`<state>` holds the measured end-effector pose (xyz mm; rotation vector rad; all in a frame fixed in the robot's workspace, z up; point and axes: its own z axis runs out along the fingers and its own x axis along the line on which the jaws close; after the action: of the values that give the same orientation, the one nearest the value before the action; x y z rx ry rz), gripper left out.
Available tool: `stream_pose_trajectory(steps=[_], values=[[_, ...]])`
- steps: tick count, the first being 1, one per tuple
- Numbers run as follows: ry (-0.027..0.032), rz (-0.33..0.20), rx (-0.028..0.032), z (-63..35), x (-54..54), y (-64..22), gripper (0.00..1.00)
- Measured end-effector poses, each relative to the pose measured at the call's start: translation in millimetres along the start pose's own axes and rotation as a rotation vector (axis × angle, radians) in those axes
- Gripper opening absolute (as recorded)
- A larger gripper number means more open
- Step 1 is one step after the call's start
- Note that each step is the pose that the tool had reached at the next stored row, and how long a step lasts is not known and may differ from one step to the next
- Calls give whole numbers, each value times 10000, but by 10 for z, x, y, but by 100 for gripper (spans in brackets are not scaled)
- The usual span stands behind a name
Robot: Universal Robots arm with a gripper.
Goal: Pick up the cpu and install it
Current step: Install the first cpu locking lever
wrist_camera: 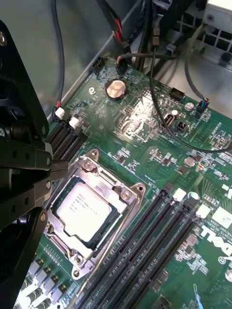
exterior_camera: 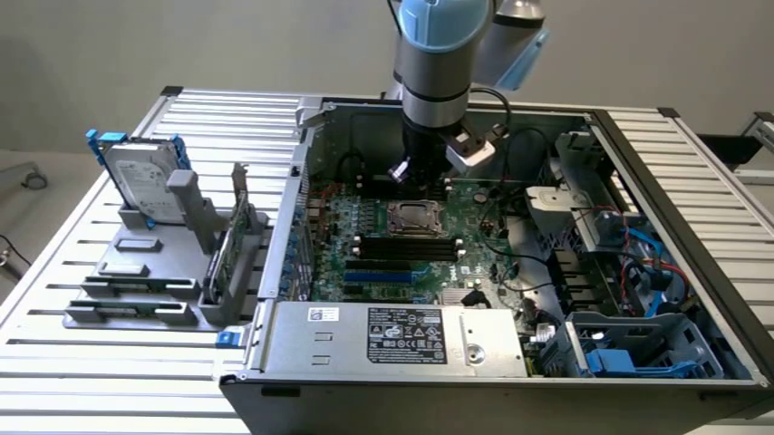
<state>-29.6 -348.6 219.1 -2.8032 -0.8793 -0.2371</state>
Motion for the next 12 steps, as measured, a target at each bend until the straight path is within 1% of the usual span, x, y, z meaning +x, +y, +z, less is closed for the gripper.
stream_pose_trajectory(steps=[8, 12], values=[[-39, -2, -37, -90, -111, 124, 11], [-47, -3, -48, -131, -177, 163, 11]])
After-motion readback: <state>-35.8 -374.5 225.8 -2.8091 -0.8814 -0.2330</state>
